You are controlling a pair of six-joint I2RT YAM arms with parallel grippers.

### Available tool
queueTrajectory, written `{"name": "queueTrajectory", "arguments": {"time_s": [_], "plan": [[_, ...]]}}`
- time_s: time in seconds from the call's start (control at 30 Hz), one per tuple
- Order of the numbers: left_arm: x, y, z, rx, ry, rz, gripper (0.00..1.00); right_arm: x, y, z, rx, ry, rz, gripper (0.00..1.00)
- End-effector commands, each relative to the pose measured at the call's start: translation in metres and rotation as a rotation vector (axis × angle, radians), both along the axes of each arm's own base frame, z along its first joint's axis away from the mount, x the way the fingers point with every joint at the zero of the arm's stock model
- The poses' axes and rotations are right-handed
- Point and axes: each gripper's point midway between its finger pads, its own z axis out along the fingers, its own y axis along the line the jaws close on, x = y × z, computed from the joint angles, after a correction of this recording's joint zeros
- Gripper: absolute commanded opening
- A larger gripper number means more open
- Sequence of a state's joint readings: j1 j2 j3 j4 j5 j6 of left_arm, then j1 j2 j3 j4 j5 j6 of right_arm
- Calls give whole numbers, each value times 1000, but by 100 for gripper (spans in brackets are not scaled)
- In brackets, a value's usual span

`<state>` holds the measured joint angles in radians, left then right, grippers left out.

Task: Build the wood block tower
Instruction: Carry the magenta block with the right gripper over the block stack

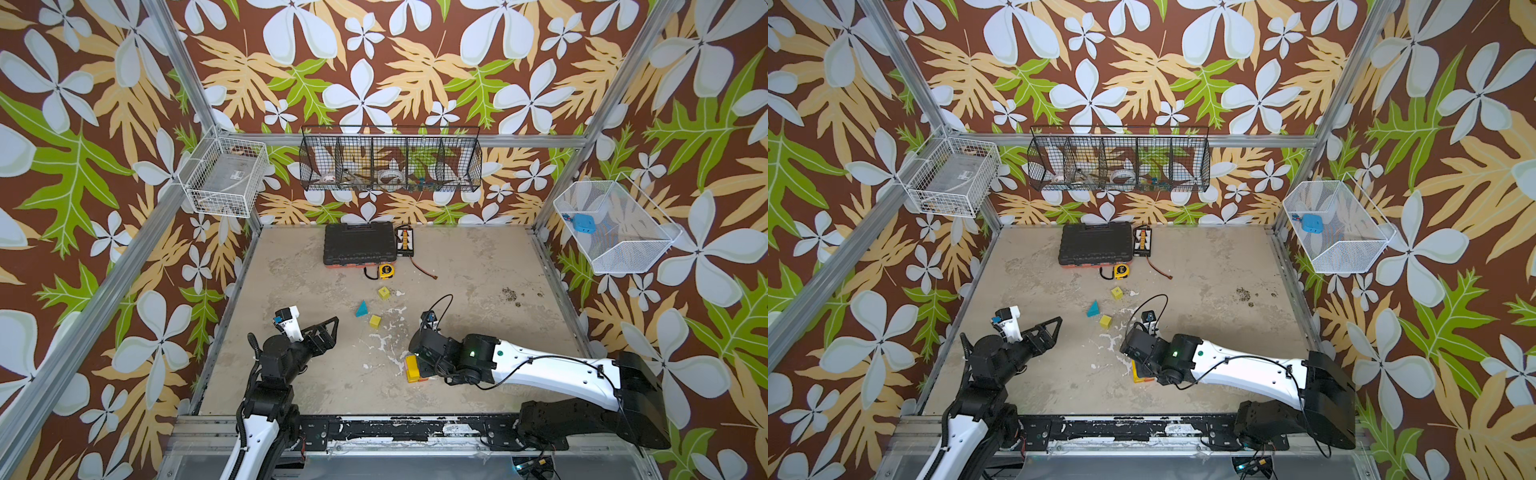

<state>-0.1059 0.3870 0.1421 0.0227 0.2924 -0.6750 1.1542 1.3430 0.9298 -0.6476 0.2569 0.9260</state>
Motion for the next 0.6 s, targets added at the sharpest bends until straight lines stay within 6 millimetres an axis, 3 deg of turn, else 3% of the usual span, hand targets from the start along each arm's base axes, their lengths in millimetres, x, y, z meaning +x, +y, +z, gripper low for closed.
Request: {"name": "queueTrajectory", "arguments": {"time_s": [0.0,0.27,0.57], "plan": [[1,0,4,6,-26,-3,100,-2,7,2,9,-7,23,0],[2,0,4,5,-25,-1,100,-6,9,-11,-7,17,27,8],[1,0,5,3,-25,-3,100,-6,12,-16,-34,22,28,4]]}}
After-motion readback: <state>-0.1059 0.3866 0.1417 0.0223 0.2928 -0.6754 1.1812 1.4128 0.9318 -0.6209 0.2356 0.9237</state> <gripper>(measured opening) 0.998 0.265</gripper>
